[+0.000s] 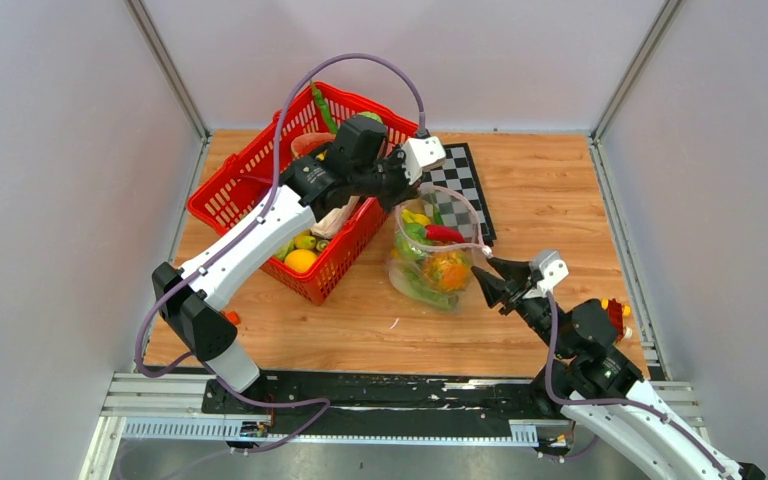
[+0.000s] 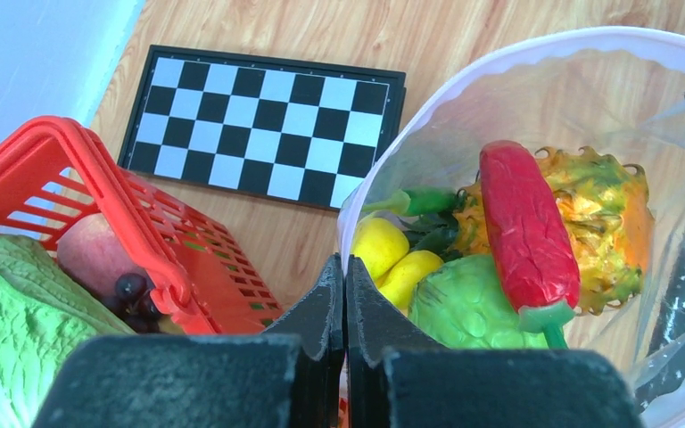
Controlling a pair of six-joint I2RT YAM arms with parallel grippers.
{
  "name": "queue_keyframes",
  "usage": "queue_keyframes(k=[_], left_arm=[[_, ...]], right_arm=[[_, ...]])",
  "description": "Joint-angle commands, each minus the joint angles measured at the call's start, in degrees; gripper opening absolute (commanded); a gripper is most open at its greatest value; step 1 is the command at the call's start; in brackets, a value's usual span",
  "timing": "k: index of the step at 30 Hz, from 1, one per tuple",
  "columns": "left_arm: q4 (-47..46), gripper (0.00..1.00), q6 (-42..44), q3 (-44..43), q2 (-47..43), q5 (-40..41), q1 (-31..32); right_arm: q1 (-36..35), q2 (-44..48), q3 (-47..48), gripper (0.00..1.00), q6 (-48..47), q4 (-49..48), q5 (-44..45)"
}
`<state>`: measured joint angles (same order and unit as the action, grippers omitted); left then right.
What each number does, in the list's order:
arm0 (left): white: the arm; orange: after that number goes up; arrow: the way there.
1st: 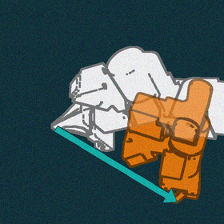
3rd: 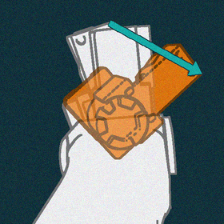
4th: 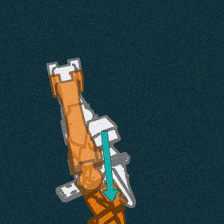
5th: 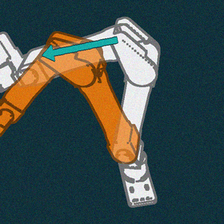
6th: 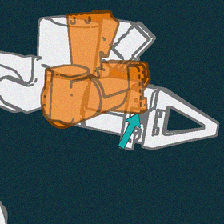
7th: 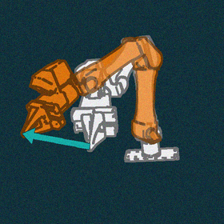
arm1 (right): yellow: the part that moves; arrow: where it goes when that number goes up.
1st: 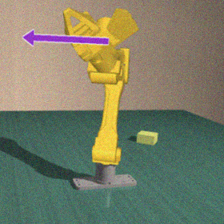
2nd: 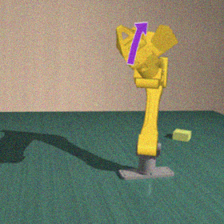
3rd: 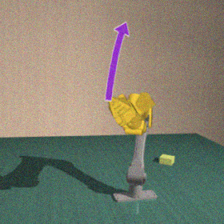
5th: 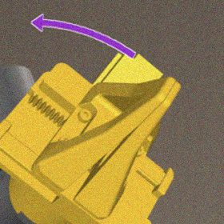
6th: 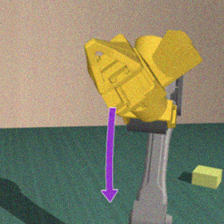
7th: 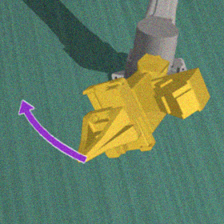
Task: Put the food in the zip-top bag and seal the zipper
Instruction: Adjust the zipper food storage bag at the center of the board.
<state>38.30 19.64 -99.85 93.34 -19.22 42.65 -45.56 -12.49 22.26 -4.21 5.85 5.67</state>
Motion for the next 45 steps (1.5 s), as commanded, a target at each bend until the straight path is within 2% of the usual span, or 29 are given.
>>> queue_keyframes(k=[1,4,7,16,19,23,26,29,31,33,34,37,40,45], left_arm=[[-1.47,0.00,-0.36,-0.41,-2.86,-1.69,-0.21],[-1.47,0.00,-0.24,-0.15,-3.12,-1.69,-0.20],[-1.49,0.00,-0.08,0.07,-3.25,-1.82,-0.18],[-1.68,0.00,0.02,0.01,-3.62,-1.65,-0.21],[-1.81,0.00,0.07,0.14,-3.81,-1.61,-0.16],[-1.77,0.00,0.07,0.14,-3.82,-1.35,-0.28],[-2.12,0.00,0.13,0.50,-4.23,-1.17,-0.29],[-2.45,0.00,-0.03,1.06,-4.60,-0.87,-0.50],[-3.24,0.00,-0.38,1.87,-5.17,-1.00,-0.76],[-3.81,0.00,-0.65,2.56,-5.74,-1.21,-0.88],[-3.99,0.00,-0.80,2.76,-5.95,-1.21,-0.98],[-4.38,0.00,-1.07,3.36,-6.30,-1.24,-1.29],[-4.96,0.00,-1.68,3.78,-6.46,-1.63,-1.80],[-5.79,0.00,-2.18,4.31,-6.86,-2.38,-2.18]], right_arm=[[0.08,1.07,0.00,0.40,-1.95,-5.35,6.60],[0.14,1.79,-0.35,0.49,-2.51,-5.34,9.36],[0.11,1.85,-0.19,0.51,-3.17,-6.91,9.47],[0.12,-0.46,0.31,0.33,-3.57,-6.05,0.50],[0.13,-1.04,0.38,0.32,-3.72,-6.04,0.21],[0.19,-1.72,0.86,0.38,-3.64,-3.57,-0.45],[0.15,-1.63,0.62,0.50,-2.83,-3.19,1.23],[0.12,-1.03,0.31,0.53,-2.17,-3.07,1.18],[0.10,-0.43,-0.02,0.48,-2.00,-3.22,0.85],[0.11,0.09,-0.47,0.37,-2.07,-4.12,0.84],[0.16,0.44,-0.60,0.34,-2.04,-4.31,0.83],[0.12,1.86,-1.00,0.33,-1.39,-4.49,0.75],[0.09,2.89,-1.28,0.36,-0.71,-4.85,0.57],[0.04,0.34,-0.99,0.22,-1.98,-5.31,-3.14]])
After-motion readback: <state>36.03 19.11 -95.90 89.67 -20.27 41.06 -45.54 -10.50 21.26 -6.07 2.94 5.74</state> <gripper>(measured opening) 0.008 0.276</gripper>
